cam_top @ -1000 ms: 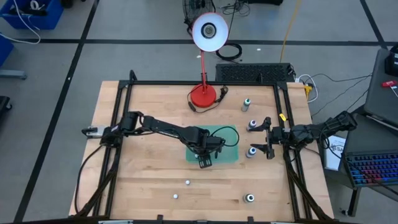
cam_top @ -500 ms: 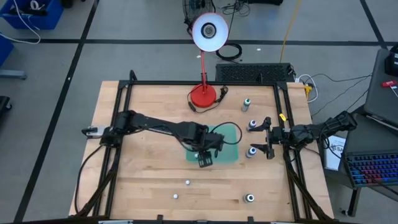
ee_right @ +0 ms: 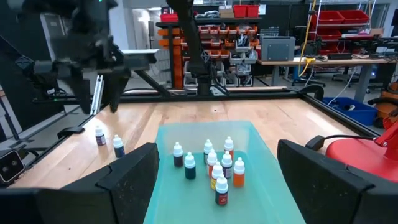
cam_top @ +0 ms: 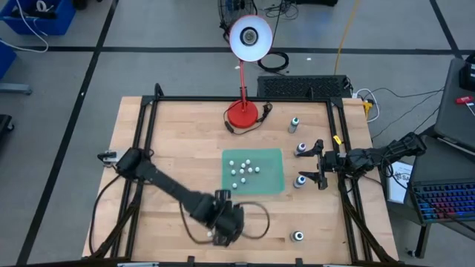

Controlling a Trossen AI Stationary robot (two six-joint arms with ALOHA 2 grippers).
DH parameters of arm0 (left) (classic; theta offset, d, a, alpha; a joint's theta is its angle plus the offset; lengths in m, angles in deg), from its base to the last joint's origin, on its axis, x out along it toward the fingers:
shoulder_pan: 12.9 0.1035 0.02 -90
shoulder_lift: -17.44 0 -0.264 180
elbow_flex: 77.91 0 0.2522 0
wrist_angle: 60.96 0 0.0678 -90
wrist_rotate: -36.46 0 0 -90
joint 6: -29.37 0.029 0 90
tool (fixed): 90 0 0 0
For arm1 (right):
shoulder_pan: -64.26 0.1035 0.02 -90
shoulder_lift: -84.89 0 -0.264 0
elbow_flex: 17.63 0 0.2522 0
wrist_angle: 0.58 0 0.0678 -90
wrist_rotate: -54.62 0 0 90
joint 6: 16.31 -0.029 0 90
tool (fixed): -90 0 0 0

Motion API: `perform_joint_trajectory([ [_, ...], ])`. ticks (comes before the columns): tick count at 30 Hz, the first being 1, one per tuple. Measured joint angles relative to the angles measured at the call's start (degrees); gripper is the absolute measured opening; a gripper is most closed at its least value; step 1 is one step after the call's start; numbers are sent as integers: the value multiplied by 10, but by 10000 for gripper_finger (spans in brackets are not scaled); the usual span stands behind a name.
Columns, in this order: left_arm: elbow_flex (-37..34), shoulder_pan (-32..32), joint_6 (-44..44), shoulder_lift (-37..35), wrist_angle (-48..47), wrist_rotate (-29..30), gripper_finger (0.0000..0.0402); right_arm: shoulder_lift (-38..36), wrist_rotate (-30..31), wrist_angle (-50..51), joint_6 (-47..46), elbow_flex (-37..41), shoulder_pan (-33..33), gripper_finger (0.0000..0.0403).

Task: Pick & Place food coloring
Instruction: Put the small blue food coloring bottle into the green bin

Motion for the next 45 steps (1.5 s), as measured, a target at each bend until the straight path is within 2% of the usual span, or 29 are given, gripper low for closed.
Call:
perform_joint_trajectory([
  [5,-53,-33,21,0,50,46,225,0,0,0,0,0,0,313],
  [11,-99,-18,-14,0,54,87,225,0,0,0,0,0,0,313],
  [18,-155,14,-67,-6,78,17,225,0,0,0,0,0,0,313],
  [31,-163,16,-47,2,72,6,225,0,0,0,0,0,0,313],
  [34,-161,15,-46,-3,55,-21,225,0,0,0,0,0,0,313],
  [37,-162,11,-63,-11,27,-68,225,0,0,0,0,0,0,313],
  [40,-162,-10,-54,-29,40,-96,225,0,0,0,0,0,0,313],
  [43,-161,-36,-52,-53,38,-88,225,0,0,0,0,0,0,313],
  [45,-161,-52,-95,-70,26,-86,225,0,0,0,0,0,0,313],
])
